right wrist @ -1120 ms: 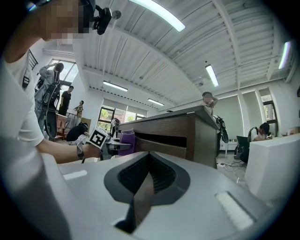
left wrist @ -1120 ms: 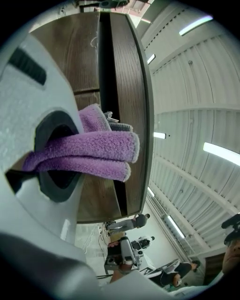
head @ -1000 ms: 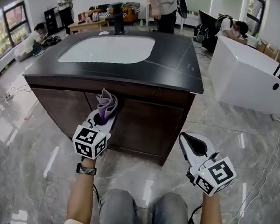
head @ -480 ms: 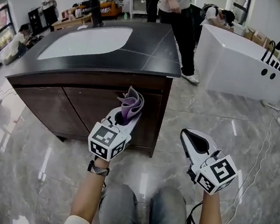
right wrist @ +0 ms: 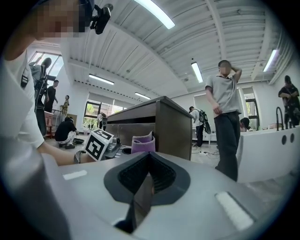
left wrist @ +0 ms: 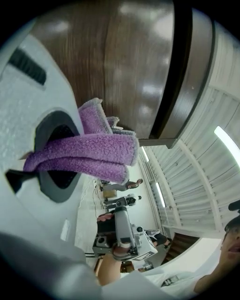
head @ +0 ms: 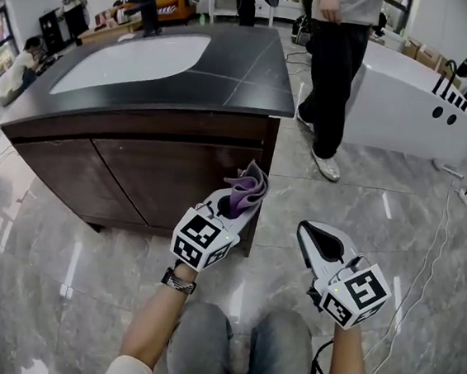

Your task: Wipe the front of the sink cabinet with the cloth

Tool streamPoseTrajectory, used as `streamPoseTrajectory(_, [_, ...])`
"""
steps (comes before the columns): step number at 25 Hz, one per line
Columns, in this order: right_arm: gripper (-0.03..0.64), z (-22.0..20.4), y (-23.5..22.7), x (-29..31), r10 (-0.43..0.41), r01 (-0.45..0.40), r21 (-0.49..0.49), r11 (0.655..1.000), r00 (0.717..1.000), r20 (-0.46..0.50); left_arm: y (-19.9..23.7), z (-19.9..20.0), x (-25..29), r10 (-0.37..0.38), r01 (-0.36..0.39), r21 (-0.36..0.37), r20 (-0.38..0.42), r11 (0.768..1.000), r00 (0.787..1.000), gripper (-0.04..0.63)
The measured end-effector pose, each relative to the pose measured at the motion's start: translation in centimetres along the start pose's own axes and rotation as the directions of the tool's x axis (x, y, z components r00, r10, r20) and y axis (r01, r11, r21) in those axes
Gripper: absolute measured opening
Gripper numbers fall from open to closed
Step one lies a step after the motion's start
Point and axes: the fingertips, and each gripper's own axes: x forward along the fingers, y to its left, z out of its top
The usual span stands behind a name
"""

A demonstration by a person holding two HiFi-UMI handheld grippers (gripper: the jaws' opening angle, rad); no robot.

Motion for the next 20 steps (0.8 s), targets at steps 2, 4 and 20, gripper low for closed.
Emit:
streamPoseTrajectory(2, [0.006, -0.6, 0.2, 0.5, 0.007, -0.007, 0.007, 1.0, 1.0, -0.008, 0.7, -1.0, -0.6, 0.013, -0.013, -0.006, -0.01, 1.0, 1.0, 0.051])
streamPoseTrajectory(4, [0.006, -0.9, 0.5, 1.2, 0.016, -0.016, 0.012, 1.0, 1.0, -0.011, 1.7, -1.9, -1.5, 0.032, -0.032, -0.012, -0.019, 0.999, 0.999, 0.051])
streamPoseTrajectory(20, [0.006, -1.0, 5.9, 10.3, 0.164, -0.164, 0.015, 0.986, 0.986, 0.028, 13.9, -6.7, -14.9, 0.306, -0.309, -0.052, -0.049, 0.95, 0.951, 0.052])
